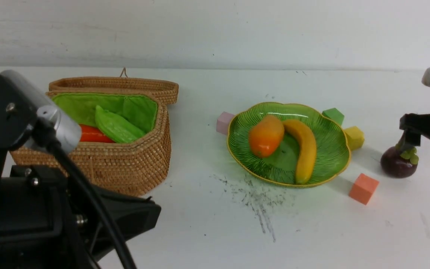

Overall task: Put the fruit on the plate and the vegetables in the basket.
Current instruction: Use the right arm to grab a mangosteen and put it into the right plate

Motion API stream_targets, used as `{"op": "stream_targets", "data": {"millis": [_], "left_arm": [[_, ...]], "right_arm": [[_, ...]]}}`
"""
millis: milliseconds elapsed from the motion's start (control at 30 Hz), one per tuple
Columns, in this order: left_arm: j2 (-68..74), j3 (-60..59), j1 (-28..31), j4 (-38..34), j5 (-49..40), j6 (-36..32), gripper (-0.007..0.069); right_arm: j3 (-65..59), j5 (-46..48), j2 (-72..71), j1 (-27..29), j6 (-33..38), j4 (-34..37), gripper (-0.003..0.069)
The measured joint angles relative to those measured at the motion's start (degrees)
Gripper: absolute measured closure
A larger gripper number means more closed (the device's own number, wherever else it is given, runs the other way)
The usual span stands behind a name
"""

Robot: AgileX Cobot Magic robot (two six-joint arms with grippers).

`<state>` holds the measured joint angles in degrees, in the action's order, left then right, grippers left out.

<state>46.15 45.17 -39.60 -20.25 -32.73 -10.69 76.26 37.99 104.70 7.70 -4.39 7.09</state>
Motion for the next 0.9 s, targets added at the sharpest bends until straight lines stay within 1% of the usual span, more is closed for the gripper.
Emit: {"op": "stream_targets", "data": {"millis": [200, 433, 567, 633, 667, 700, 767, 833, 900], "left_arm": [[0.0, 0.0, 0.0, -0.2, -1.4, 0.0, 0.0638], [0.0, 0.0, 0.0, -0.4, -1.7, 0.0, 0.0638], [0.0, 0.0, 0.0, -0.5, -2.1, 0.0, 0.0638], [0.0, 0.0, 0.0, -0.5, -2.4, 0.0, 0.0637], [0.0, 0.0, 0.0, -0.5, -2.8, 0.0, 0.0637], [0.0, 0.0, 0.0, -0.5, -2.8, 0.0, 0.0637], [0.0, 0.0, 0.0, -0.5, -3.2, 0.0, 0.0637], [0.0, 0.0, 0.0, -0.5, -3.4, 0.0, 0.0636], [0.0, 0.0, 0.0, -0.5, -3.5, 0.0, 0.0636]], "right_arm": [[0.0, -5.9, 6.6, 0.0, 0.0, -0.2, 0.0027], [0.0, -6.8, 10.0, 0.0, 1.3, -0.2, 0.0086], [0.0, -6.7, 10.0, 0.0, 2.1, -0.2, 0.0095], [0.7, -3.3, 10.0, 0.0, 2.3, 0.2, 0.0096], [1.4, -0.2, 9.9, 0.0, 2.3, 1.0, 0.0095], [1.4, -0.2, 9.8, 0.0, 2.3, 1.1, 0.0095], [2.2, 4.5, 8.7, 0.0, 2.3, 2.4, 0.009], [2.8, 6.7, 6.4, 0.0, 2.3, 3.6, 0.0085], [3.1, 7.0, 4.4, 0.0, 2.3, 4.2, 0.0074]]}}
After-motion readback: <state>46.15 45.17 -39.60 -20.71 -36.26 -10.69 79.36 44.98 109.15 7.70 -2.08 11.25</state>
